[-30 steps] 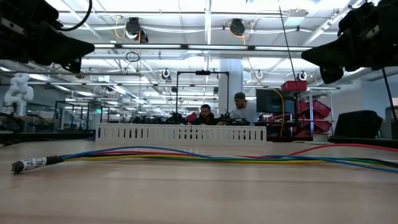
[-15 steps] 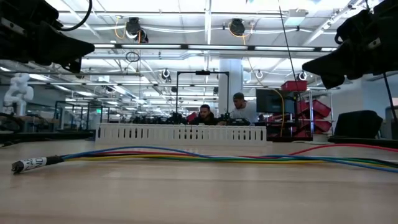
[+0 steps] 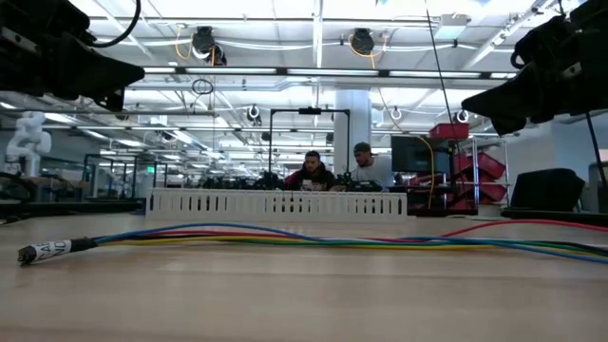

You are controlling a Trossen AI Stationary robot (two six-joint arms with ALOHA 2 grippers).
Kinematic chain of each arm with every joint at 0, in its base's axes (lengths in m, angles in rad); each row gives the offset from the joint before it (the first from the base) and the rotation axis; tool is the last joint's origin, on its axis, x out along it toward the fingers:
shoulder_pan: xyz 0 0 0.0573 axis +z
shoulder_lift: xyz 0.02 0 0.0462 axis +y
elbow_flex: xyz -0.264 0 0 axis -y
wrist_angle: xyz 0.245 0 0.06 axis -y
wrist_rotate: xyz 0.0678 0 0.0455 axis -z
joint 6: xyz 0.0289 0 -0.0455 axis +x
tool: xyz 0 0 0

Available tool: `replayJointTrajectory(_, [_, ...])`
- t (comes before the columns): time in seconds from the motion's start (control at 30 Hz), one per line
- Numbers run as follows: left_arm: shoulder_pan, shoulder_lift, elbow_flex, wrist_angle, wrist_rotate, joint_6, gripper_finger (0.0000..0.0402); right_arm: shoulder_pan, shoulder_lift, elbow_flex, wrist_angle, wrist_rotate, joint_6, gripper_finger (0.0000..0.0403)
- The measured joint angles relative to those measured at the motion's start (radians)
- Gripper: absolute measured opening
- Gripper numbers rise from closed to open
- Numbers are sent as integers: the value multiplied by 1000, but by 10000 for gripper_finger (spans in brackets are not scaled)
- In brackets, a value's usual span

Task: Ziptie cables
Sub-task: Wrap the black zip tie on the cables

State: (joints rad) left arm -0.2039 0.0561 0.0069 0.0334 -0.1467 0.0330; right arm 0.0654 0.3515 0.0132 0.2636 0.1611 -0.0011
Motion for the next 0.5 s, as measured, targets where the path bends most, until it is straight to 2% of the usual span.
replayJointTrajectory(0.13, [0,0,0,0,0,0,0,0,-1,0,96,-4,-40,18])
replayJointTrajectory(0.3, [0,0,0,0,0,0,0,0,-1,0,219,-4,-4,18])
replayJointTrajectory(0.5, [0,0,0,2,0,0,0,-11,-1,0,264,3,76,18])
